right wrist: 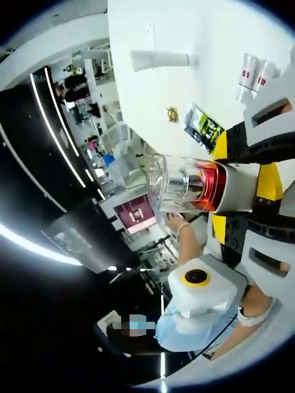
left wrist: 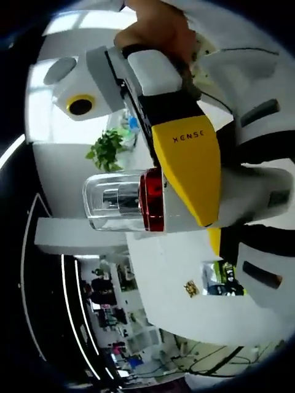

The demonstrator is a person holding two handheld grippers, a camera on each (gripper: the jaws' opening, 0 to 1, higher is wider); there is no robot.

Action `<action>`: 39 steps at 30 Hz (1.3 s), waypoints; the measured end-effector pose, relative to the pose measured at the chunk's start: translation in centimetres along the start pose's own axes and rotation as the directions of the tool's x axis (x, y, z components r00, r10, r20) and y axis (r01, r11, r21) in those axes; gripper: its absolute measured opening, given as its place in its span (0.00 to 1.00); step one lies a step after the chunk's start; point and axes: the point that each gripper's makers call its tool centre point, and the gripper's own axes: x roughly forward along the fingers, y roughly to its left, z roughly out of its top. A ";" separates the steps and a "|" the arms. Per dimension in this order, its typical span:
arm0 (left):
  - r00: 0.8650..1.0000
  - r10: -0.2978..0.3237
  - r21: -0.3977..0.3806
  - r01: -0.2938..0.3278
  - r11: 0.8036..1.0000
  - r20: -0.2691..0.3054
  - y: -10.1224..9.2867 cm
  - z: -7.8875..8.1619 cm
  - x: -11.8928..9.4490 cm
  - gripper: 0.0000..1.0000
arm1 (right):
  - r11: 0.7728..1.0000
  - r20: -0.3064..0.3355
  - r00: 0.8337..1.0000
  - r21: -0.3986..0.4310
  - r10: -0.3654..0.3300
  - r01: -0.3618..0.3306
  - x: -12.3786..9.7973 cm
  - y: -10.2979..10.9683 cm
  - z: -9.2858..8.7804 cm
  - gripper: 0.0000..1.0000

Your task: Arrange the skincare products in the storage area until every visible bottle or jar stands upright without overlapping.

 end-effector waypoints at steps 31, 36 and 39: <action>0.930 0.102 0.113 -0.066 0.991 -0.354 2.7 -13.3 -4.6 0.65 | 0.993 0.027 0.994 -0.040 -0.108 0.109 -1.5 -5.9 2.7 0.23; 0.917 0.121 0.182 -0.054 0.982 -0.379 1.9 -15.1 -4.7 0.64 | 0.989 0.030 0.991 -0.064 -0.133 0.134 -1.9 -7.2 3.3 0.23; 0.931 0.133 0.254 -0.045 0.966 -0.341 1.6 -14.4 -4.3 0.58 | 0.983 0.028 0.987 -0.092 -0.159 0.161 -2.0 -8.4 3.6 0.23</action>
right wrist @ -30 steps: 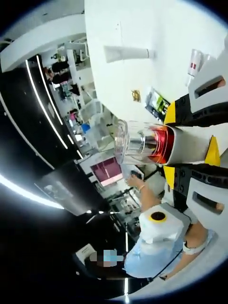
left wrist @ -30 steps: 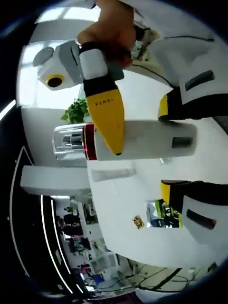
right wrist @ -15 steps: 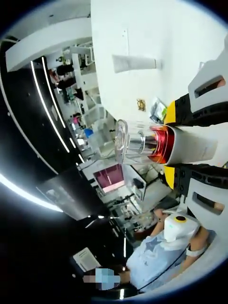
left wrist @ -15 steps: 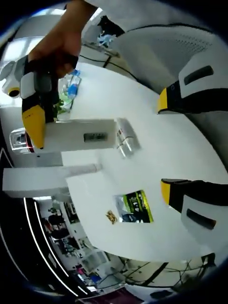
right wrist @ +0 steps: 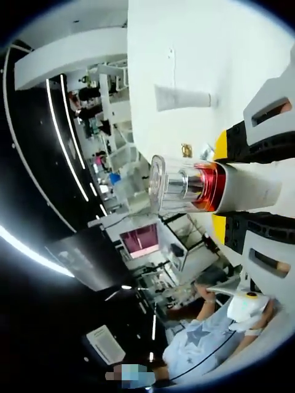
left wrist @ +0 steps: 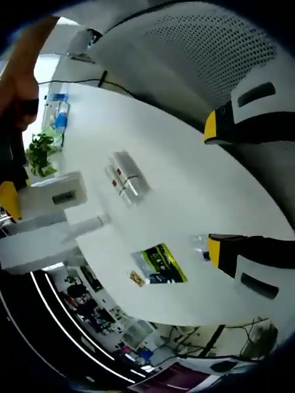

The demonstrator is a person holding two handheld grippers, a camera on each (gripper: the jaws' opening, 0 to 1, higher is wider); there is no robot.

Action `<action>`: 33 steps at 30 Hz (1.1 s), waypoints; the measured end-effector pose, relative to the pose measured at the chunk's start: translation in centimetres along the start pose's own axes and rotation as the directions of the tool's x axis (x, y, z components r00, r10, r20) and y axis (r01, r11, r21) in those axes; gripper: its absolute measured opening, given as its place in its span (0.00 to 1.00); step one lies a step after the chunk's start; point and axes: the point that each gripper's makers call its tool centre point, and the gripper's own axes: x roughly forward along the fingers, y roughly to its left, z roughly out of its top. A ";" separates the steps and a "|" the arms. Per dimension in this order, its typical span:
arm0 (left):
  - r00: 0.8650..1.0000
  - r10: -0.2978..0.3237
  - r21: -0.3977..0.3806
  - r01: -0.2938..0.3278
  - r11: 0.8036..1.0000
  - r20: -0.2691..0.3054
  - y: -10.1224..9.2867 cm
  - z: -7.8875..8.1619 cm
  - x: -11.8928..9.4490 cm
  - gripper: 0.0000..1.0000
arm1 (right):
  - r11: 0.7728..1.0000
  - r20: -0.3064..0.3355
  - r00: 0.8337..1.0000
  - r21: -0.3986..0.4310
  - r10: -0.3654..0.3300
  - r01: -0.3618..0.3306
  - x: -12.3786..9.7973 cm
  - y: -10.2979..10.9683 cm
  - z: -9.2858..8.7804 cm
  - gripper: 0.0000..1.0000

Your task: Arrange the skincare products in the storage area until every visible bottle or jar stands upright without overlapping.

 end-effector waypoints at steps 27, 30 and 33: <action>0.987 -0.034 -0.073 0.022 0.997 -0.160 0.1 -3.9 1.1 0.41 | 0.977 -0.089 0.974 -0.047 -0.211 0.207 3.2 -11.7 -1.2 0.23; 0.987 -0.038 -0.097 0.023 0.995 -0.154 0.2 -4.0 1.2 0.45 | 0.972 -0.100 0.968 -0.059 -0.232 0.227 3.8 -12.9 -1.6 0.23; 0.983 -0.048 -0.070 0.036 0.997 -0.177 -0.2 -4.6 1.4 0.42 | 0.968 -0.117 0.962 -0.064 -0.248 0.242 4.3 -14.3 -1.8 0.23</action>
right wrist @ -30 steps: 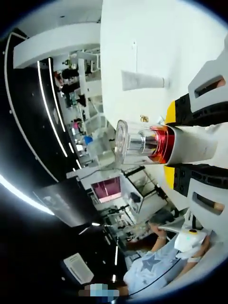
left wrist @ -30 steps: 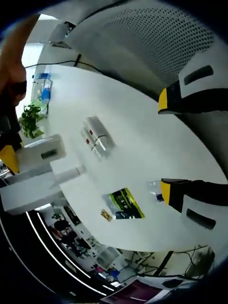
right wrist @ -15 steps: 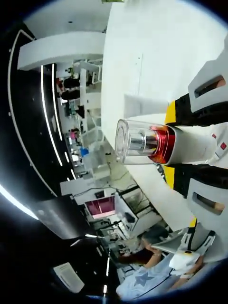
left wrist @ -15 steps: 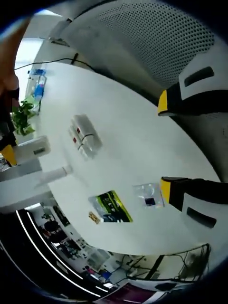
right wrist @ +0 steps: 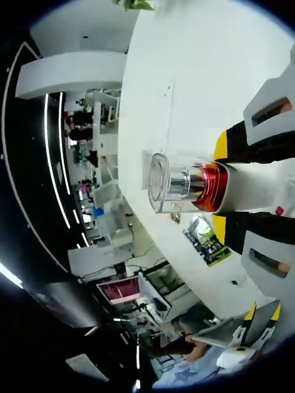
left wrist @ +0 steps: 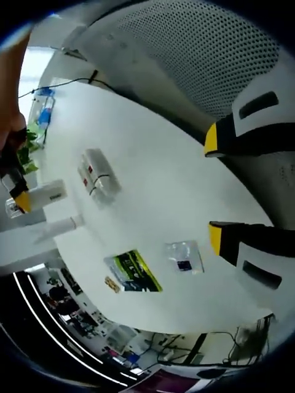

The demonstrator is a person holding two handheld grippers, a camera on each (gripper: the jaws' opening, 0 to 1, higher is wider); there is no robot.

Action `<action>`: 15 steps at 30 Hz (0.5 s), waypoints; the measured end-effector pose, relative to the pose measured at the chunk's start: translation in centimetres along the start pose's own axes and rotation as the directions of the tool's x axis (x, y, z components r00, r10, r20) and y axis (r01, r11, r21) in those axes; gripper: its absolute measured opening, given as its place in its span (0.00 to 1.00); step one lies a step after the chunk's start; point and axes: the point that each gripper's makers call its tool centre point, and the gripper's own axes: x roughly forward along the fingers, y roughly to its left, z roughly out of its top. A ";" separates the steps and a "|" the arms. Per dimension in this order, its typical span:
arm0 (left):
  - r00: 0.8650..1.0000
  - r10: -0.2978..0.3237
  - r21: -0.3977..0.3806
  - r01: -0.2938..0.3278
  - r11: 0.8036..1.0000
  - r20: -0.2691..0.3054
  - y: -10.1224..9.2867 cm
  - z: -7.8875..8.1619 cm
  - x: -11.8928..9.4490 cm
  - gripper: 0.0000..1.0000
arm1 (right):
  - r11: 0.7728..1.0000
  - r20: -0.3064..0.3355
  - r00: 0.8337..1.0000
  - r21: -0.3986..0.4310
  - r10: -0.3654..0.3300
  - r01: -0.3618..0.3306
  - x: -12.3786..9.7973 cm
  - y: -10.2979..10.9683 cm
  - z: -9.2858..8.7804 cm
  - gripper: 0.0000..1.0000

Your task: Arrange the skincare products in the storage area until every visible bottle or jar stands upright without overlapping.

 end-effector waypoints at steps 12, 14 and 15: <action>1.000 0.000 -0.010 0.000 1.000 0.007 0.2 -0.2 0.0 0.39 | 0.995 -0.011 0.996 -0.040 -0.091 0.090 2.5 -4.3 0.7 0.23; 1.000 -0.007 -0.004 0.007 1.000 -0.002 0.0 -0.4 0.1 0.38 | 0.993 -0.011 0.994 -0.053 -0.110 0.109 2.9 -5.0 0.7 0.23; 1.000 -0.007 -0.002 0.007 1.000 -0.004 0.0 -0.5 0.1 0.38 | 0.991 -0.009 0.993 -0.056 -0.119 0.118 3.0 -5.3 0.7 0.23</action>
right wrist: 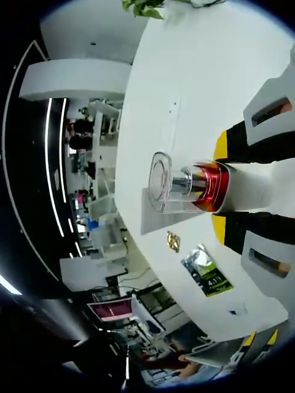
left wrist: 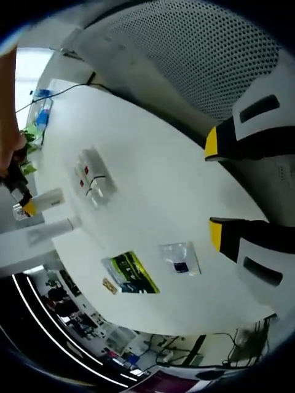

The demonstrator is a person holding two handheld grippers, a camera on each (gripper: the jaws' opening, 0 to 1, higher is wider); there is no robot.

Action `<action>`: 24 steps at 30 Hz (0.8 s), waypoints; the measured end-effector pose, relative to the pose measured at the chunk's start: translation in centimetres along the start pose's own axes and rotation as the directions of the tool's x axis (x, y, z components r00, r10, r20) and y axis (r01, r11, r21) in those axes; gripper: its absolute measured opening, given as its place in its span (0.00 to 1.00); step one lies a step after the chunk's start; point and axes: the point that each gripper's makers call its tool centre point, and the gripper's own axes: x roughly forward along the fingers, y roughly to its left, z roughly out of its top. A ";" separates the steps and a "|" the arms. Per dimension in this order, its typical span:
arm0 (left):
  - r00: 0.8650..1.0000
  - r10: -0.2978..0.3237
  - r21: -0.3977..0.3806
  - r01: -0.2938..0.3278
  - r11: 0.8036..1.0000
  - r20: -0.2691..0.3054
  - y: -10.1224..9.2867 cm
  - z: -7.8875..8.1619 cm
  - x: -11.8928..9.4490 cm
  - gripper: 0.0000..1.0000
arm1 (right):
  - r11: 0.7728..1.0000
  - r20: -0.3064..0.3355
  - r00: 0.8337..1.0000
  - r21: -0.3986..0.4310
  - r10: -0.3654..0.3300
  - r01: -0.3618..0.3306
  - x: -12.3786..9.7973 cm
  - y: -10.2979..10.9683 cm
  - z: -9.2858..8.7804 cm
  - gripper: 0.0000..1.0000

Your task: Arrange the skincare products in the storage area until every visible bottle or jar stands upright without overlapping.

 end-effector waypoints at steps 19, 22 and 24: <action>1.000 -0.017 -0.005 0.016 1.000 -0.026 -0.2 -0.8 0.2 0.30 | 0.998 0.046 0.998 -0.049 -0.043 0.045 3.1 -2.4 1.2 0.23; 0.999 -0.019 -0.003 0.019 1.000 -0.029 -0.2 -0.9 0.2 0.30 | 0.998 0.051 0.998 -0.054 -0.039 0.042 3.7 -2.5 1.3 0.23; 0.999 -0.019 -0.002 0.019 1.000 -0.029 -0.3 -0.9 0.2 0.29 | 0.998 0.048 0.998 -0.054 -0.038 0.041 4.0 -2.6 1.2 0.23</action>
